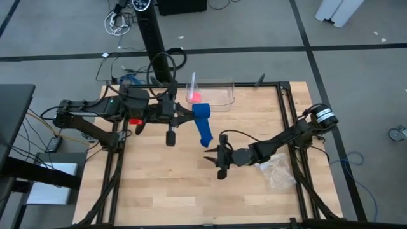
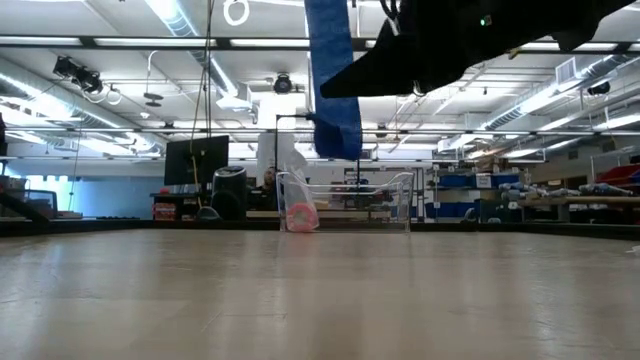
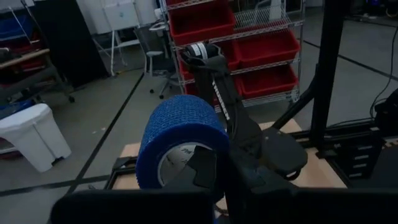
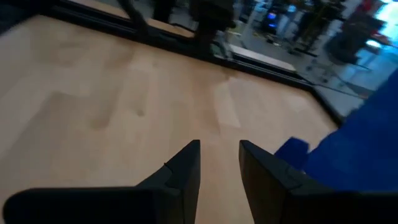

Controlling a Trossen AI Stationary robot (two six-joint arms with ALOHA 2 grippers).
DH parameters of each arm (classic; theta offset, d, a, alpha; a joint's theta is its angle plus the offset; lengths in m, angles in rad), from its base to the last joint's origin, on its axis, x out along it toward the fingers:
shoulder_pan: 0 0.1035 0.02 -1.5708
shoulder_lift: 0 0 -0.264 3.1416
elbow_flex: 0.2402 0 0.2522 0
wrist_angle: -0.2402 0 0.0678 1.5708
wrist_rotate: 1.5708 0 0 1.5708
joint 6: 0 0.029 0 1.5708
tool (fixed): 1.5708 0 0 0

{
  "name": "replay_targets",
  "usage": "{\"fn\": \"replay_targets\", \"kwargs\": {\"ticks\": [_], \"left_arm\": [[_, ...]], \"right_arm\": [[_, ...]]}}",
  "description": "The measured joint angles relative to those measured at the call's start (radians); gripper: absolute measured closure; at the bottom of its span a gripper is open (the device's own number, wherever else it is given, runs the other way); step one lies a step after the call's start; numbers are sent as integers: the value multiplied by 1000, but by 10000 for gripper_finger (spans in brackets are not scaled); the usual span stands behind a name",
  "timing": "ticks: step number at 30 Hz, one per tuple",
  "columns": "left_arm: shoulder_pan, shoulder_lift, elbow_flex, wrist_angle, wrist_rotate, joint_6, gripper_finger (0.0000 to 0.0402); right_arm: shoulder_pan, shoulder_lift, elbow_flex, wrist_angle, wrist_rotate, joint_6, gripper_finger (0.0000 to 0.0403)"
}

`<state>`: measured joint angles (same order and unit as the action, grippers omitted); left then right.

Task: Roll bandage
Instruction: Roll the blue bandage

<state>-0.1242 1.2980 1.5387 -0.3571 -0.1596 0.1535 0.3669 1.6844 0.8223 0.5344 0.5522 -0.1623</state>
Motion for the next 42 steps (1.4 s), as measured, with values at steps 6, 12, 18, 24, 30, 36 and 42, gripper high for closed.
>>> {"fn": "replay_targets", "kwargs": {"ticks": [6, 12, 18, 24, 30, 36, 42], "left_arm": [[0, 0, 0, -3, -8, 0, 385], [0, 0, -1, -2, -11, 0, 385], [0, 0, -1, 20, -12, 0, 385], [0, 0, -1, 56, -12, 1, 385], [0, 0, -1, 58, -13, 2, 385], [0, 0, -1, 59, -13, 3, 385], [0, 0, -1, 68, -29, 4, 385]], "right_arm": [[22, -2, 1, -5, 108, -36, 290], [38, -2, 24, -82, 146, -56, 281], [28, -2, 42, -130, 132, -57, 266], [-7, -2, 42, -138, 84, -43, 255], [-31, -2, 42, -141, 146, -48, 256], [-32, -2, 42, -143, 258, -47, 254], [-50, -2, 42, -175, 172, 17, 254]]}}
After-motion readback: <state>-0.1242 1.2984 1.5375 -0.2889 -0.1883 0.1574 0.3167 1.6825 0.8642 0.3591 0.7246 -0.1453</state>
